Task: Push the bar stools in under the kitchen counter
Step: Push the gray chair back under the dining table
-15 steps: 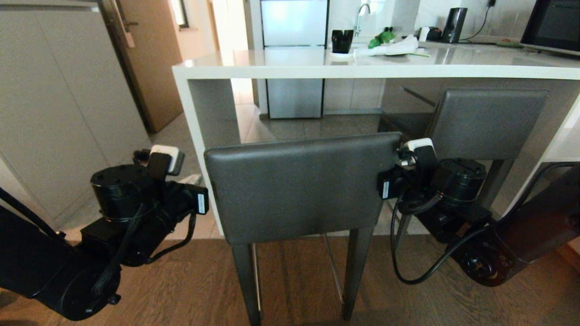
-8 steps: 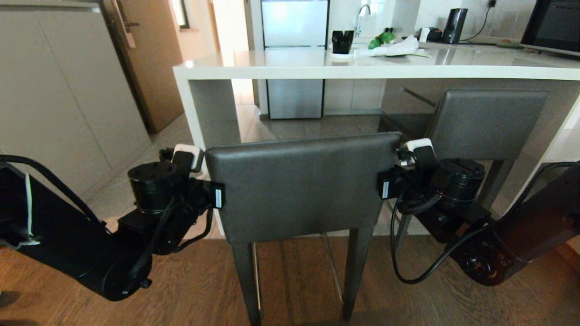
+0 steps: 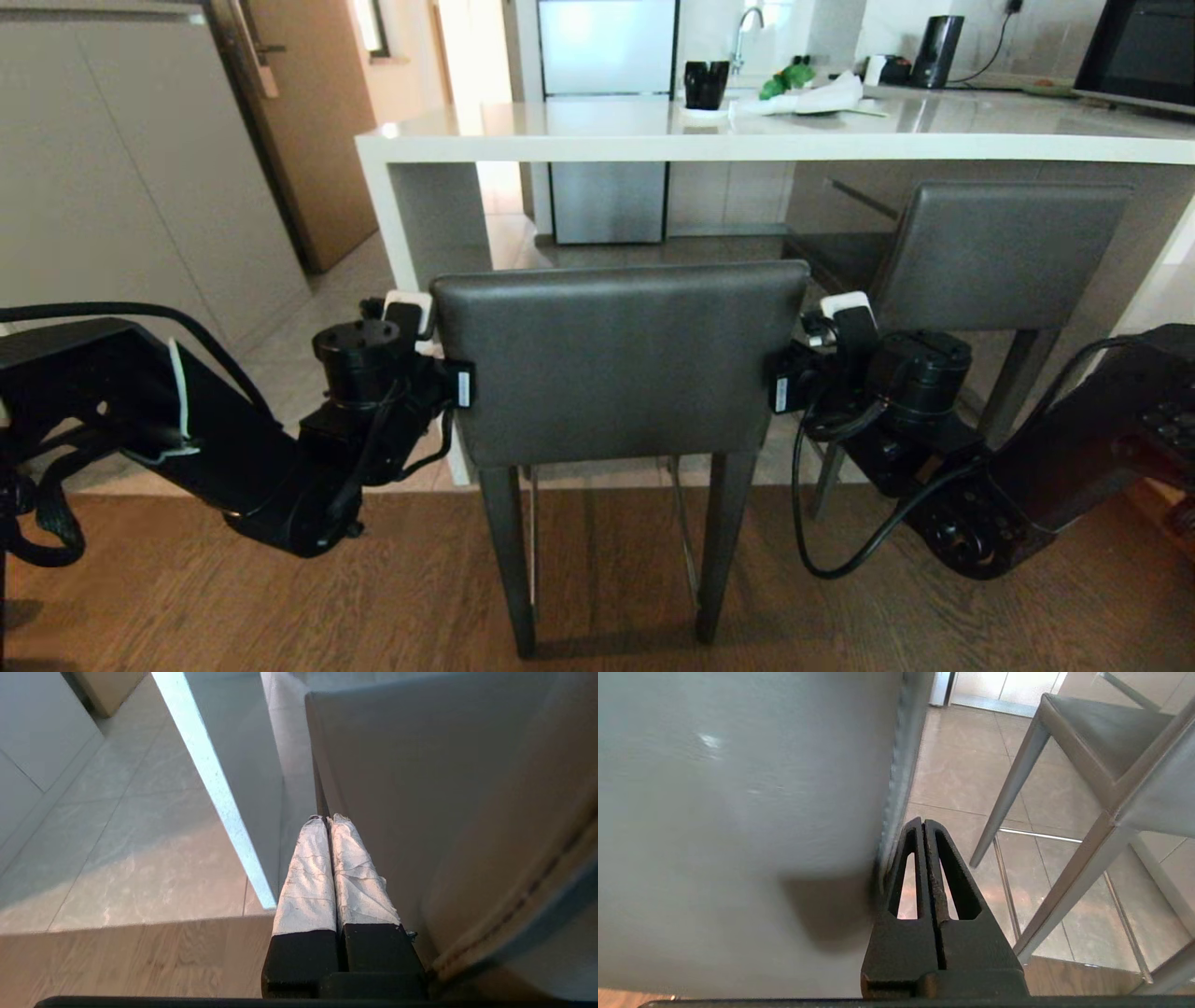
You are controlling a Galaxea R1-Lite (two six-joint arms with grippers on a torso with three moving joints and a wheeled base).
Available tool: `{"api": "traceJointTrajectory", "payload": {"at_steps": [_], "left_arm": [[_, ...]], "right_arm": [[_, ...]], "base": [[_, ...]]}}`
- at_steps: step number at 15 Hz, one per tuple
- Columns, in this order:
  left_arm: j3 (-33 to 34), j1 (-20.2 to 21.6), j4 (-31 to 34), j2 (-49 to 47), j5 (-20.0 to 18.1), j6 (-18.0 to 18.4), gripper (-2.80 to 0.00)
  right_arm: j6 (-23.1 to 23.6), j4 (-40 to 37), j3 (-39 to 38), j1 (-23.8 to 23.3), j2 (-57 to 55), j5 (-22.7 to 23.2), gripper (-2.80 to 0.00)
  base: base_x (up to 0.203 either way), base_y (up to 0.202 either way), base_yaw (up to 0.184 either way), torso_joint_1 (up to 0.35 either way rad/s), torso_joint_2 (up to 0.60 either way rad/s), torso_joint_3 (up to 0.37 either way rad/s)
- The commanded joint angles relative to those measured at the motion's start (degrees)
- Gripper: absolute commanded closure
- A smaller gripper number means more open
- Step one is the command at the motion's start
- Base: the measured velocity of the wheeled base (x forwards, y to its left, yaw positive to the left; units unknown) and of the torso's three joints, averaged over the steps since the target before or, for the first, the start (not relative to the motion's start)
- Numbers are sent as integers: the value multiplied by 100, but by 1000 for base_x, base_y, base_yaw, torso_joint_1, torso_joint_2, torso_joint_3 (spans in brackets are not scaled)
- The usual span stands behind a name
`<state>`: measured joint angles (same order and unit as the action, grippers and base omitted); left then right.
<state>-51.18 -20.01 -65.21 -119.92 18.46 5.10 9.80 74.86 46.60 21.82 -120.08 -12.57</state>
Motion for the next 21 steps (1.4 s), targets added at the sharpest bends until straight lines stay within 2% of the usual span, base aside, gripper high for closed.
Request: {"api": "traceJointTrajectory", "payload": {"at_steps": [1, 10, 14, 21], "left_arm": [[-78, 50, -53, -164, -1, 0, 0], [-72, 50, -238, -50, -202, -26, 0], [-50, 103, -238, 24, -202, -17, 0], [-5, 76, -245, 104, -211, -26, 0]], "right_arm": [[4, 98, 95, -2, -230, -18, 0], [-27, 187, 199, -64, -279, -38, 0], [22, 169, 455, -205, -244, -13, 0], [101, 144, 646, -117, -156, 0, 0]], "base": [[0, 0, 0, 0, 0, 0], [0, 0, 0, 0, 0, 0], [0, 0, 0, 0, 0, 0], [0, 0, 0, 0, 0, 0]]}}
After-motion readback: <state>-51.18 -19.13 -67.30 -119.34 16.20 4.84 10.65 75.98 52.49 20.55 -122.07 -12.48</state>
